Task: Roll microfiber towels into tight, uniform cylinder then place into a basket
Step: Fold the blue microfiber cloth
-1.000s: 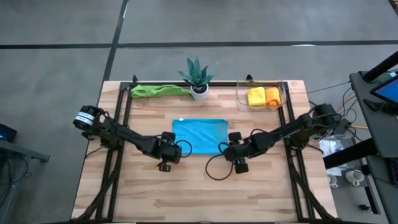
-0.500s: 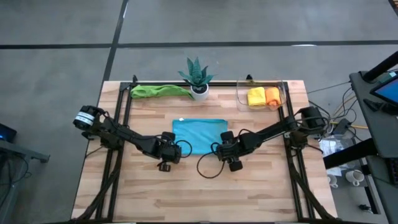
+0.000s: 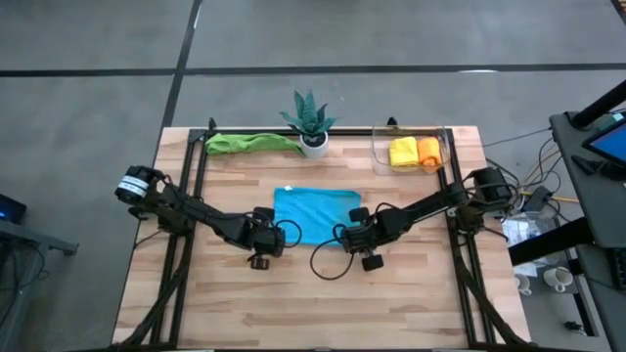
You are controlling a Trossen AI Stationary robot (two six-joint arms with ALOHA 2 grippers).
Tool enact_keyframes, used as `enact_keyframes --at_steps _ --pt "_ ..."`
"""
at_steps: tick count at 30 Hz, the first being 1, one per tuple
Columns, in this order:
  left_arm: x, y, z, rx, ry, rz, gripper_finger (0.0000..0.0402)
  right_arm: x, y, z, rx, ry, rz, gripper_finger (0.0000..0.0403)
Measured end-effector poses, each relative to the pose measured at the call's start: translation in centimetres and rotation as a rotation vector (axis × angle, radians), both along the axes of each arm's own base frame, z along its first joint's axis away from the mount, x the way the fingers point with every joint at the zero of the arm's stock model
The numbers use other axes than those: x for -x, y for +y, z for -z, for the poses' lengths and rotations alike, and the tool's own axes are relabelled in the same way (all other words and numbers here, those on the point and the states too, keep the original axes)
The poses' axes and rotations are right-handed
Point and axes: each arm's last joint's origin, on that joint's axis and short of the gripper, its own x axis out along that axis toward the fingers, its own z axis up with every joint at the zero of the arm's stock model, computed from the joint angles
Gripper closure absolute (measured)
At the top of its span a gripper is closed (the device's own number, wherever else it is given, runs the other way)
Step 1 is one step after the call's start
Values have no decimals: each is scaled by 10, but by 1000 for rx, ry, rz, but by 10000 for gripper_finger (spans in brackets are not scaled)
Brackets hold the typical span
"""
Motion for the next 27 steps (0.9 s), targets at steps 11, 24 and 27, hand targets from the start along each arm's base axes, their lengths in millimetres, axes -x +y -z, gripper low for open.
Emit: enact_keyframes --at_steps 11,24,27 --pt "2 -17 -2 174 -5 -131 402 4 10 0 -23 0 16 393" --pt "-1 -51 -43 327 -95 -54 401 18 34 -27 -199 -11 -15 394" --pt "0 -43 -50 272 -131 -71 401 23 31 -45 -173 -80 2 394"
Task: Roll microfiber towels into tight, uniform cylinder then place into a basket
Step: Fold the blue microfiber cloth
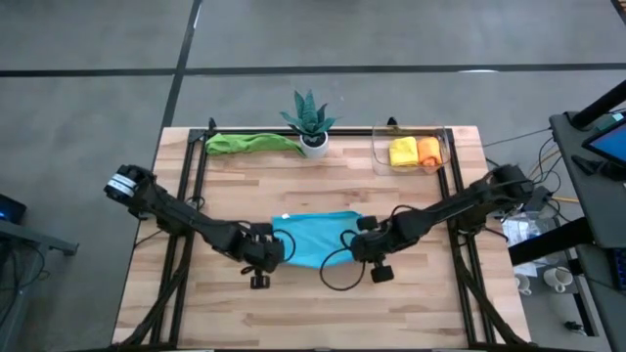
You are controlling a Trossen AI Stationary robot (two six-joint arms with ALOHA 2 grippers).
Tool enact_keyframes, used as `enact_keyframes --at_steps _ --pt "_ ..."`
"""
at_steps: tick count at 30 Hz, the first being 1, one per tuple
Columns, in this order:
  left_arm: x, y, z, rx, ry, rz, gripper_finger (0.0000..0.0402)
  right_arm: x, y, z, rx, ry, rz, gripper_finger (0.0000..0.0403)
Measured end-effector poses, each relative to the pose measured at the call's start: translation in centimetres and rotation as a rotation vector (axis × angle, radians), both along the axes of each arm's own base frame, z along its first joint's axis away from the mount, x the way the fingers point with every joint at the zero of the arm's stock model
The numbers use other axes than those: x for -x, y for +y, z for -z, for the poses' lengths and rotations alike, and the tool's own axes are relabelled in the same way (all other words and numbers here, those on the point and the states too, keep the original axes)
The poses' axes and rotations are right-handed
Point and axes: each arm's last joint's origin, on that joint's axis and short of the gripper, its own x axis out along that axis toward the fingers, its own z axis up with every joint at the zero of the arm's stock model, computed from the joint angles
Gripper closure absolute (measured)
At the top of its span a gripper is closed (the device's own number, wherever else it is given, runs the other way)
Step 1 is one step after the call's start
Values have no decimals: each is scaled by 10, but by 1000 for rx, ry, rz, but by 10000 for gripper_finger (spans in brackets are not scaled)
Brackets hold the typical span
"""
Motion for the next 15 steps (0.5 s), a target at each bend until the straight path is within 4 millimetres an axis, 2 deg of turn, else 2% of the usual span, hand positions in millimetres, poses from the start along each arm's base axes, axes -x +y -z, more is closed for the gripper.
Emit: enact_keyframes --at_steps 4,6,15 --pt "2 13 -1 -85 -6 -66 401 5 -8 -19 36 -81 39 394" --pt "1 21 0 -108 -7 -96 401 5 -15 -22 48 -89 70 394" --pt "-1 46 9 -193 -1 -216 401 3 -45 -5 99 -31 179 394"
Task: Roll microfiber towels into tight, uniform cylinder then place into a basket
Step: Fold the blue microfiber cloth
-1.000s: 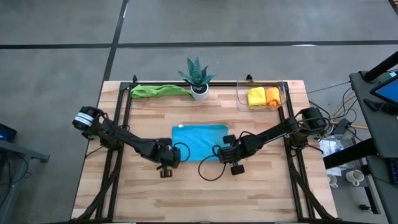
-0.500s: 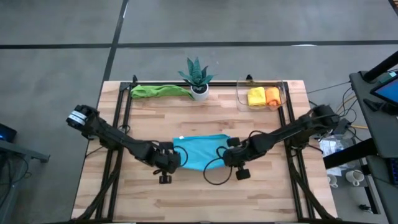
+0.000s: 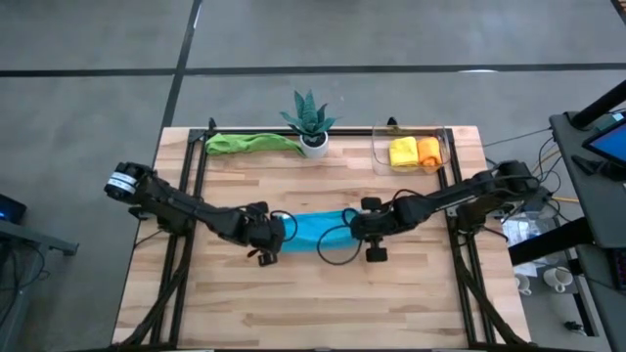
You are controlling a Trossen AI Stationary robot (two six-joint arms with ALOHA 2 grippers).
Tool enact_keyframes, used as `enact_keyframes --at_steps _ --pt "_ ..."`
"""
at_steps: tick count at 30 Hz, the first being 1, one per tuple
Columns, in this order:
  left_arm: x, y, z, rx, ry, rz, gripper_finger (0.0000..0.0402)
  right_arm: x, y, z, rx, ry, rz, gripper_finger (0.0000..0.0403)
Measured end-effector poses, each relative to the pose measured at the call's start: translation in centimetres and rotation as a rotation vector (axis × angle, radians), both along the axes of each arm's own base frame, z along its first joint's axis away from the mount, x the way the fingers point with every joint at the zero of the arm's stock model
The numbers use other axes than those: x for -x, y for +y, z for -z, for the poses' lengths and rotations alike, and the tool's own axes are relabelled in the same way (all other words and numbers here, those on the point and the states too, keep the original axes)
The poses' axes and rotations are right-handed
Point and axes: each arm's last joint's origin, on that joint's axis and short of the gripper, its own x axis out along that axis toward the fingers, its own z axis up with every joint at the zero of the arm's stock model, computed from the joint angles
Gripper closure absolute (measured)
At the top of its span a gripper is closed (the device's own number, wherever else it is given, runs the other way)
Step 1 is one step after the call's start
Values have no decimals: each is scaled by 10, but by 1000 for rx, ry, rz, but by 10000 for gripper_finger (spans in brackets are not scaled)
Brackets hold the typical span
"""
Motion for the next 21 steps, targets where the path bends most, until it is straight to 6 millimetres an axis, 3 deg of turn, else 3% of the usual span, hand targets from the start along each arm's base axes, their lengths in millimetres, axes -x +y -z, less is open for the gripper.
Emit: enact_keyframes --at_steps 8,21 --pt "-2 12 2 -43 -11 -59 401 2 -19 8 19 13 108 394" --pt "-7 18 15 -130 16 -104 401 1 -24 9 37 -12 206 394"
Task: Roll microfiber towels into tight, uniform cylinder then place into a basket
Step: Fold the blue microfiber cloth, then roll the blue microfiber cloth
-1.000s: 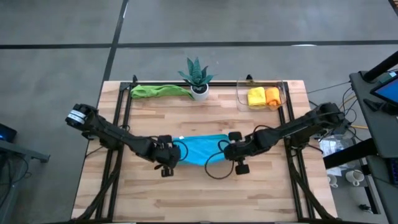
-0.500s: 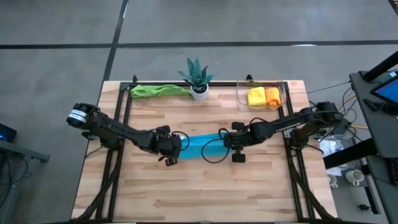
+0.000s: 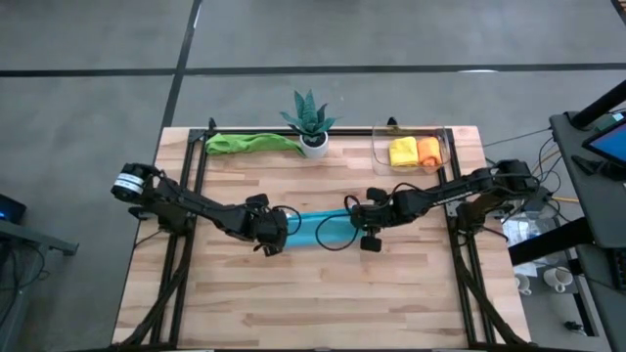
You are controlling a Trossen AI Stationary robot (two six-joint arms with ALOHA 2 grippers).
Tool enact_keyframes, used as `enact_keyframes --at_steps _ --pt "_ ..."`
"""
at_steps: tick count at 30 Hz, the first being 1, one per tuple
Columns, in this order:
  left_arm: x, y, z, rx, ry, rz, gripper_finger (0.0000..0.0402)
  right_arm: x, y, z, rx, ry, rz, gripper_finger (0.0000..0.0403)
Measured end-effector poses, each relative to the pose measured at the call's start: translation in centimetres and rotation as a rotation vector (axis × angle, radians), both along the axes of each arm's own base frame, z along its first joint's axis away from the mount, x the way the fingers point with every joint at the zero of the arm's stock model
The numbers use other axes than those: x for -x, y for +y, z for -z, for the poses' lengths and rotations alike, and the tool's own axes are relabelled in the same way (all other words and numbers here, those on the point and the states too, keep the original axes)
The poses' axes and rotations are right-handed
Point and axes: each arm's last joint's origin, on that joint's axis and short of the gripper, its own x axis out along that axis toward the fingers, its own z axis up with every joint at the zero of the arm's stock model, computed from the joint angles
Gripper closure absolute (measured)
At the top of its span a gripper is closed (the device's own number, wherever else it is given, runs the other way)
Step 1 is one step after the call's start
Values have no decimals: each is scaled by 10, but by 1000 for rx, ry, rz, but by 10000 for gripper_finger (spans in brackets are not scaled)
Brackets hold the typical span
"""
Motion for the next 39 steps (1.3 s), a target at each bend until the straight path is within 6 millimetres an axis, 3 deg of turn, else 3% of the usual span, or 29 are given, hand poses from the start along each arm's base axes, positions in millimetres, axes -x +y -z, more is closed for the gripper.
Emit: enact_keyframes --at_steps 12,24,34,39 --pt "0 2 0 -37 -29 -63 401 -1 -17 0 27 -20 140 394" --pt "-1 4 0 -45 -31 -74 396 1 -18 3 21 -20 168 388" --pt "-2 13 -1 -99 -19 -81 275 1 -22 2 149 -38 195 275" --pt "2 15 -18 -155 -14 -66 226 2 -24 -8 237 -60 170 240"
